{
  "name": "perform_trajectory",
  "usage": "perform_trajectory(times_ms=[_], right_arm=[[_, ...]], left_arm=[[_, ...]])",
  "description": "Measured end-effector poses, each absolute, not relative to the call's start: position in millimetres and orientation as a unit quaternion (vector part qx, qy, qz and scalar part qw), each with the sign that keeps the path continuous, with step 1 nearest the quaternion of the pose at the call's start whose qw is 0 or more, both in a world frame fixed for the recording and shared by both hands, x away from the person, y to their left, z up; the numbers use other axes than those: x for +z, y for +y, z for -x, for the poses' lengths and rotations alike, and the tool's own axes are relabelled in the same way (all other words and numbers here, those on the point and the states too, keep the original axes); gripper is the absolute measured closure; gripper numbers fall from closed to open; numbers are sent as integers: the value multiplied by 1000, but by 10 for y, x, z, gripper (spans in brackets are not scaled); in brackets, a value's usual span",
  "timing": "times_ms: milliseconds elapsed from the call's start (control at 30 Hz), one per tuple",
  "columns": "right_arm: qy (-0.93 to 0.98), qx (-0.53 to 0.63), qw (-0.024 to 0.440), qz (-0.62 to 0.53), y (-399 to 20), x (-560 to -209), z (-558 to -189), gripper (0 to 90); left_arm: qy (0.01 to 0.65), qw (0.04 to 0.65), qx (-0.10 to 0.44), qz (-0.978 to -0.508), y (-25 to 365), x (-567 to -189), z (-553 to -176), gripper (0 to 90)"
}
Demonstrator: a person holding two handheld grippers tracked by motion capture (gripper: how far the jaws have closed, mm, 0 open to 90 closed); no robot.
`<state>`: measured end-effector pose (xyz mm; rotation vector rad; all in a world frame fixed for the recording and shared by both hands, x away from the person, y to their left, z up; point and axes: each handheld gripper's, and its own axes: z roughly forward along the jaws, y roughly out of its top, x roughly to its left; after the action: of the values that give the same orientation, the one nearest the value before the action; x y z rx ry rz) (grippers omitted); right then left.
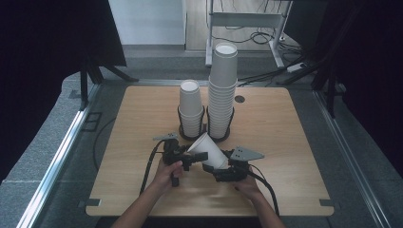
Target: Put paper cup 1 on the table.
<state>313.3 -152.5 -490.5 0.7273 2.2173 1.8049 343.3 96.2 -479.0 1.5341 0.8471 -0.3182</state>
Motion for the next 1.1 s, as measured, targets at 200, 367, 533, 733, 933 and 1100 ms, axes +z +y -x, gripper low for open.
perform_trajectory(times_ms=[200, 367, 533, 733, 933, 1100], right_arm=[[758, 597, 103, -242, -1474, -4944, -3128, 229], [764, 589, 98, -243, -1460, -4983, -3145, 228], [767, 585, 98, -242, -1447, -4988, -3151, 225], [772, 580, 97, -240, -1429, -5000, -3155, 219], [772, 581, 98, -237, -1421, -4989, -3148, 210], [776, 572, 110, -241, -1417, -4992, -3144, 144]], left_arm=[[376, 635, -138, -661, 939, -4799, -3478, 44], [372, 630, -130, -670, 929, -4816, -3477, 69], [360, 634, -126, -672, 921, -4810, -3459, 107], [354, 631, -110, -681, 923, -4793, -3433, 136], [349, 633, -98, -684, 927, -4768, -3406, 138], [346, 633, -64, -689, 994, -4715, -3382, 140]])
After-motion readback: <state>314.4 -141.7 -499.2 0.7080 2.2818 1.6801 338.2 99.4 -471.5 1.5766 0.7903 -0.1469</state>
